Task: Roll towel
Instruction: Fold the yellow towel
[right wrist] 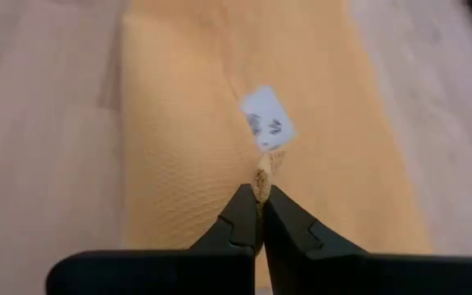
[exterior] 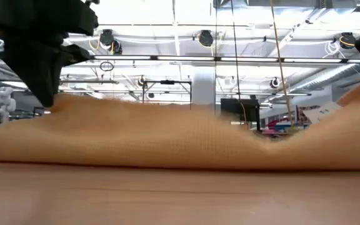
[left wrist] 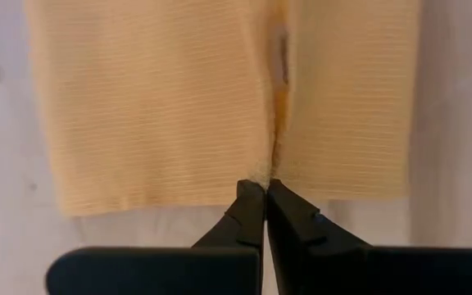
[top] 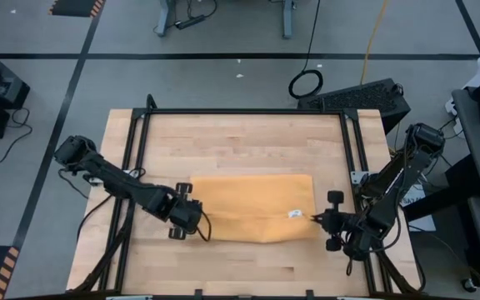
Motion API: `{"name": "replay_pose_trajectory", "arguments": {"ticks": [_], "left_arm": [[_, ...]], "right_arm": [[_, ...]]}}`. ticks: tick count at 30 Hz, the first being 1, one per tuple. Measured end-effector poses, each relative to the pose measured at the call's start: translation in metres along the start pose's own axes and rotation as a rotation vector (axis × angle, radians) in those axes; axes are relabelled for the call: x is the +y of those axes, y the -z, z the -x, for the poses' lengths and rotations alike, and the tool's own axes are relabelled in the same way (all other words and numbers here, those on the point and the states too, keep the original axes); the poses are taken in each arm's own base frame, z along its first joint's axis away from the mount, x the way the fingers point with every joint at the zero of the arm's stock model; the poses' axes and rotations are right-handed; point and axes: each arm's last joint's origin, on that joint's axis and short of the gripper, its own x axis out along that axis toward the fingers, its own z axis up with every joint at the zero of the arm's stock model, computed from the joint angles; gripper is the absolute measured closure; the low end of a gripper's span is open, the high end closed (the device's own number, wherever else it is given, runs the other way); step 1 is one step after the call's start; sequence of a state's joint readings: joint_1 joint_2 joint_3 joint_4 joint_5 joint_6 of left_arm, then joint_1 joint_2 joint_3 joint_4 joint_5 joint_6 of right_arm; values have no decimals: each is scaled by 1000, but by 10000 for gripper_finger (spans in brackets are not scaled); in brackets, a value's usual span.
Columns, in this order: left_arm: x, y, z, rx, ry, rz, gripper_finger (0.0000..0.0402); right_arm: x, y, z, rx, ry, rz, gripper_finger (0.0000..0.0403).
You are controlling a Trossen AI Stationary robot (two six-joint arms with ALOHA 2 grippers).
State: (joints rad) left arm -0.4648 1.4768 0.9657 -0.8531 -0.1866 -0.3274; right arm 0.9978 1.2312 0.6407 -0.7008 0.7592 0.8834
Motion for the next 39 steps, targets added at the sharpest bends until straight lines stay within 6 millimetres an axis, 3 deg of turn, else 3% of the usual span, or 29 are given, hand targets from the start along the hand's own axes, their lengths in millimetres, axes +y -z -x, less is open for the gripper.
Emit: {"name": "replay_pose_trajectory", "arguments": {"ticks": [5,9,12,15,23,32,39], "left_arm": [[-6,3,15,-40,124,26,393],[-14,2,45,-175,187,32,393],[-15,1,67,-276,124,29,393],[-11,8,73,-283,12,25,393],[18,15,60,-196,-247,101,393],[47,27,29,-73,-321,207,393],[54,30,21,-49,-325,255,393]], "right_arm": [[6,-2,1,29,-86,-34,403],[6,-12,10,9,-96,0,403],[-2,-23,21,-41,-34,14,403],[-15,-30,30,-78,50,34,403],[-46,-28,17,-22,227,-17,403],[-67,-28,-7,35,358,-215,403],[-76,-27,-27,112,378,-275,403]]}}
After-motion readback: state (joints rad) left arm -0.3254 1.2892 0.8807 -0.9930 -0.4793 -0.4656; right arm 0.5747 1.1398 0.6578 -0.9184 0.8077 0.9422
